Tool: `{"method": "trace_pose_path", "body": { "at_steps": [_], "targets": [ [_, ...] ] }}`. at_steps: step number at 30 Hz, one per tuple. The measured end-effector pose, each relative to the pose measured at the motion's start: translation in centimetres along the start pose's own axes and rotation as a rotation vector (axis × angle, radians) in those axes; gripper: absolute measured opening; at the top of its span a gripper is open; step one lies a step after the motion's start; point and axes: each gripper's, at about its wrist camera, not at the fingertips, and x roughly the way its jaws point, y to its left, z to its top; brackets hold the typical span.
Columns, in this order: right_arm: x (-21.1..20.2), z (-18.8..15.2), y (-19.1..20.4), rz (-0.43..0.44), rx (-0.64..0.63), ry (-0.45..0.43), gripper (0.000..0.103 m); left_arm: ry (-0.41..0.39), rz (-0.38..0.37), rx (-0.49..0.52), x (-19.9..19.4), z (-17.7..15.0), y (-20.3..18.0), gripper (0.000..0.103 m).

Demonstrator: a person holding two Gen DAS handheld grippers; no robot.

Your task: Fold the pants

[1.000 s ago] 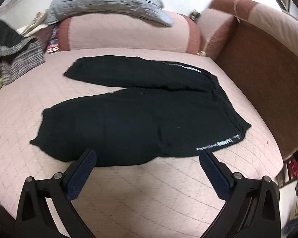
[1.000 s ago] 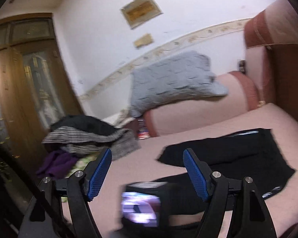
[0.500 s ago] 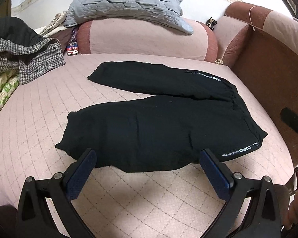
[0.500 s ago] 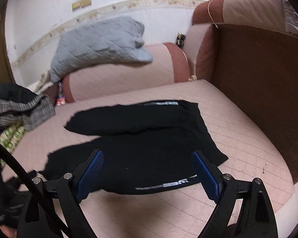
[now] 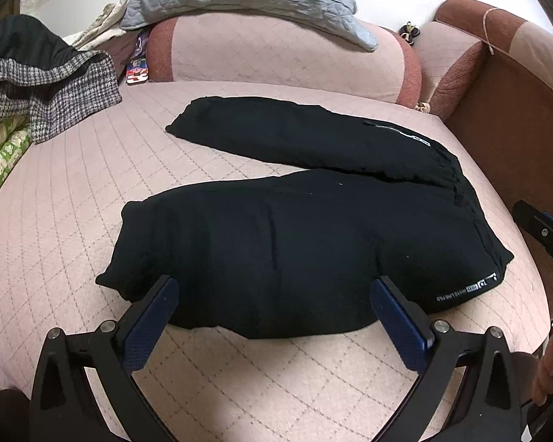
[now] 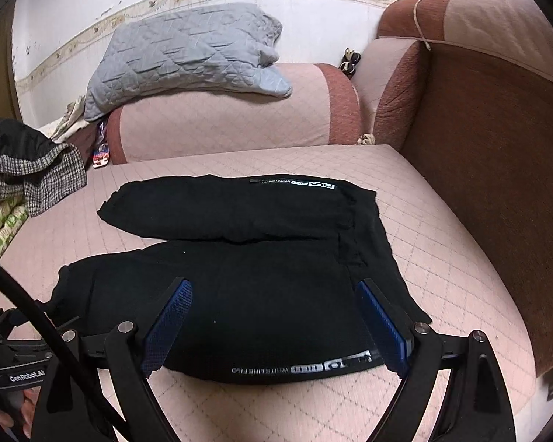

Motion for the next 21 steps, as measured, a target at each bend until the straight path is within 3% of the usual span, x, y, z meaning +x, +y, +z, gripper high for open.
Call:
{"method": "trace_pose_path", "body": {
  "at_steps": [6, 12, 19, 21],
  "targets": [
    [5.3, 1.7, -2.1, 0.048, -0.069, 0.116, 0.092, 0.019, -0.043, -0.065, 0.8, 3.3, 3.4, 0.103],
    [9.9, 6.7, -7.9, 0.012, 0.000, 0.177, 0.092, 0.048, -0.038, -0.091, 3.2, 9.9, 8.6, 0.103],
    [18.1, 13.0, -10.7, 0.087, -0.011, 0.234, 0.090, 0.077, -0.112, -0.081, 11.3, 17.0, 11.9, 0.103],
    [20.9, 14.4, -10.3, 0.081, -0.038, 0.259, 0.090, 0.106, -0.143, -0.131, 14.7, 18.7, 13.2, 0.096]
  ]
}}
